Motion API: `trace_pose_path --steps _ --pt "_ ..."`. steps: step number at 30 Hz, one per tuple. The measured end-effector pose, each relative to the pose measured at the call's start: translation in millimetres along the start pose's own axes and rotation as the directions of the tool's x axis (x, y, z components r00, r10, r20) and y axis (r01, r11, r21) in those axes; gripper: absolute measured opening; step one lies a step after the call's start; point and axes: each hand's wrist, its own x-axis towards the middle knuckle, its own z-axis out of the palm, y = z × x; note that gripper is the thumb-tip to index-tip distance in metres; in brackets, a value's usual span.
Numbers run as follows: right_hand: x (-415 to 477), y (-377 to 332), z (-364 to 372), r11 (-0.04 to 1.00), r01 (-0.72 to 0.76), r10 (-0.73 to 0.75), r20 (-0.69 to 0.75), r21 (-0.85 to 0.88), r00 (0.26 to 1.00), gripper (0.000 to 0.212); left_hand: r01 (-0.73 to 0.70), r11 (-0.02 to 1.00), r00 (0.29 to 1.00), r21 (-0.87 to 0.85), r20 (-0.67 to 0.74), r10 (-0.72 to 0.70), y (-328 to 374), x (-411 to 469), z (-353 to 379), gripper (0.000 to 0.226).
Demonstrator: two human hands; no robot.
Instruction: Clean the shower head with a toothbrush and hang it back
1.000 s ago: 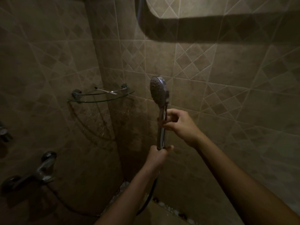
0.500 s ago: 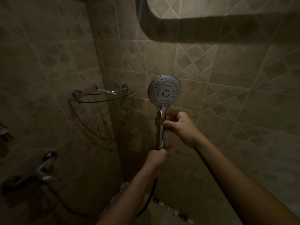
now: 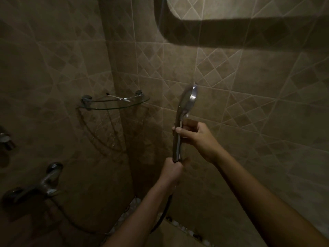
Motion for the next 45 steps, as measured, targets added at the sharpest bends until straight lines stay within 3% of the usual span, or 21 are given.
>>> trace_pose_path --steps 3,8,12,16,19,22,27,31,32,35,37,40,45 --pt "0 1 6 0.984 0.035 -0.043 -0.042 -0.172 0.998 0.045 0.044 0.999 0.999 -0.026 -0.006 -0.044 -2 1 -3 0.015" --pt "4 0 4 0.980 0.043 -0.060 -0.079 -0.196 0.995 0.037 0.030 0.999 0.999 0.024 -0.017 -0.030 -4 3 -1 0.063" --pt "4 1 5 0.990 0.023 -0.028 -0.034 -0.138 0.999 0.030 0.050 0.999 0.998 -0.002 -0.032 -0.050 -5 8 0 0.062" --pt "2 0 12 0.963 0.090 -0.114 -0.080 -0.252 0.990 0.045 0.058 0.997 0.998 -0.043 -0.022 -0.059 -4 6 -2 0.049" --pt "4 4 10 0.949 0.086 -0.135 -0.143 -0.303 0.980 0.048 0.048 0.999 0.998 0.001 -0.038 -0.048 -5 5 -3 0.065" --pt "4 4 6 0.965 0.064 -0.093 -0.106 -0.254 0.990 0.032 0.024 1.000 0.998 0.015 -0.059 -0.023 -8 7 -5 0.079" --pt "-2 0 5 0.987 0.042 -0.041 0.008 -0.154 0.999 0.022 0.070 0.997 0.997 0.016 -0.045 -0.069 -9 5 -1 0.057" --pt "-3 1 12 0.986 0.078 -0.086 -0.051 -0.146 0.995 0.024 0.091 0.996 0.995 -0.014 -0.049 -0.092 -5 4 1 0.042" --pt "-2 2 13 0.986 0.081 -0.092 -0.072 -0.149 0.993 0.027 0.084 0.996 0.995 -0.023 -0.052 -0.085 -3 4 1 0.042" --pt "-1 4 10 0.977 0.095 -0.117 -0.103 -0.193 0.988 0.026 0.033 0.999 0.998 0.007 -0.051 -0.032 -4 7 1 0.073" --pt "0 5 5 0.970 0.089 -0.117 -0.111 -0.227 0.987 0.022 0.019 0.998 0.999 0.053 -0.041 -0.017 -7 7 0 0.063" --pt "-1 7 1 0.978 0.043 -0.064 -0.099 -0.202 0.993 0.030 0.011 0.997 1.000 0.072 -0.030 -0.009 -4 3 2 0.028" --pt "-2 10 -1 0.989 0.001 -0.012 -0.073 -0.147 0.997 0.040 0.023 0.998 0.999 0.054 -0.029 -0.021 -1 2 3 0.024"
